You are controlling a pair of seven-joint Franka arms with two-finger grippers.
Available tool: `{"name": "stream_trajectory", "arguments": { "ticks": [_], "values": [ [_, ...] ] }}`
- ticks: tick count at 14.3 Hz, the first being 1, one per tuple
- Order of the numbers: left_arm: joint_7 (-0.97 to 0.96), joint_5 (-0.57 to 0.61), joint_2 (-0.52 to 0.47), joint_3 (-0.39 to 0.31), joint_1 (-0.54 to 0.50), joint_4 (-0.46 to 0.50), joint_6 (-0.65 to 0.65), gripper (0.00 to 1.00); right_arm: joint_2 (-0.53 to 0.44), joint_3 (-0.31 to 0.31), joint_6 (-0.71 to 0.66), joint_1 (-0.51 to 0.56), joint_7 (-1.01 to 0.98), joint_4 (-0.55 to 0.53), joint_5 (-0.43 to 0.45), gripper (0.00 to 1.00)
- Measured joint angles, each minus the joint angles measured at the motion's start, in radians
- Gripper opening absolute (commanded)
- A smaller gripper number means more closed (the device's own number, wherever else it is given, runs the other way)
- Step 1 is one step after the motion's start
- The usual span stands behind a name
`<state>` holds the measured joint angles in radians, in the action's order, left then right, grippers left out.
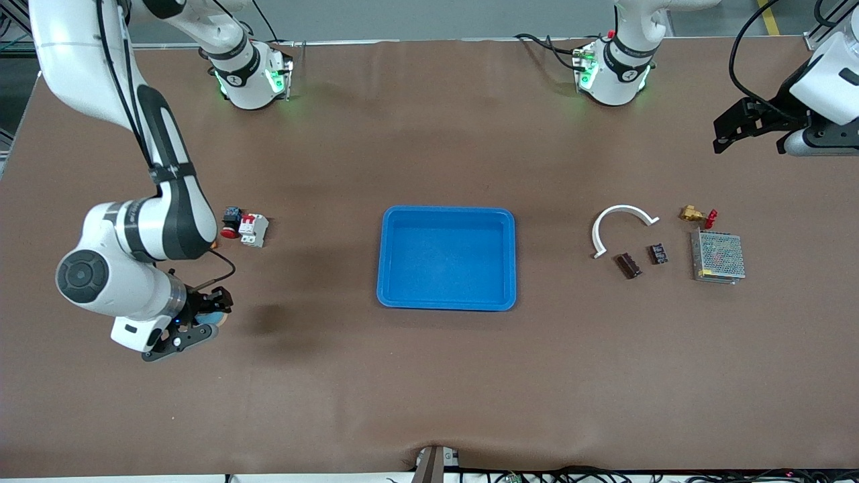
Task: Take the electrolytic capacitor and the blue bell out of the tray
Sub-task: 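Carry the bell with the right gripper toward the first bell, then lower and release the bell beside the first bell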
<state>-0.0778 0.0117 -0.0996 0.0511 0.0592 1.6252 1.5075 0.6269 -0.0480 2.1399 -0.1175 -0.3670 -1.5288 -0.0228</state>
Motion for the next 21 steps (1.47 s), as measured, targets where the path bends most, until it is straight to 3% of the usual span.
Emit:
{"name": "stream_trajectory", "arguments": {
  "ticks": [7, 21],
  "values": [
    [0.000, 0.000, 0.000, 0.000, 0.000, 0.000, 0.005, 1.00, 0.031, 0.009, 0.134, 0.002, -0.021, -0.095, 0.000, 0.56],
    [0.000, 0.000, 0.000, 0.000, -0.001, 0.000, 0.008, 1.00, 0.080, 0.008, 0.247, 0.011, -0.071, -0.145, 0.000, 0.56]
  ]
}}
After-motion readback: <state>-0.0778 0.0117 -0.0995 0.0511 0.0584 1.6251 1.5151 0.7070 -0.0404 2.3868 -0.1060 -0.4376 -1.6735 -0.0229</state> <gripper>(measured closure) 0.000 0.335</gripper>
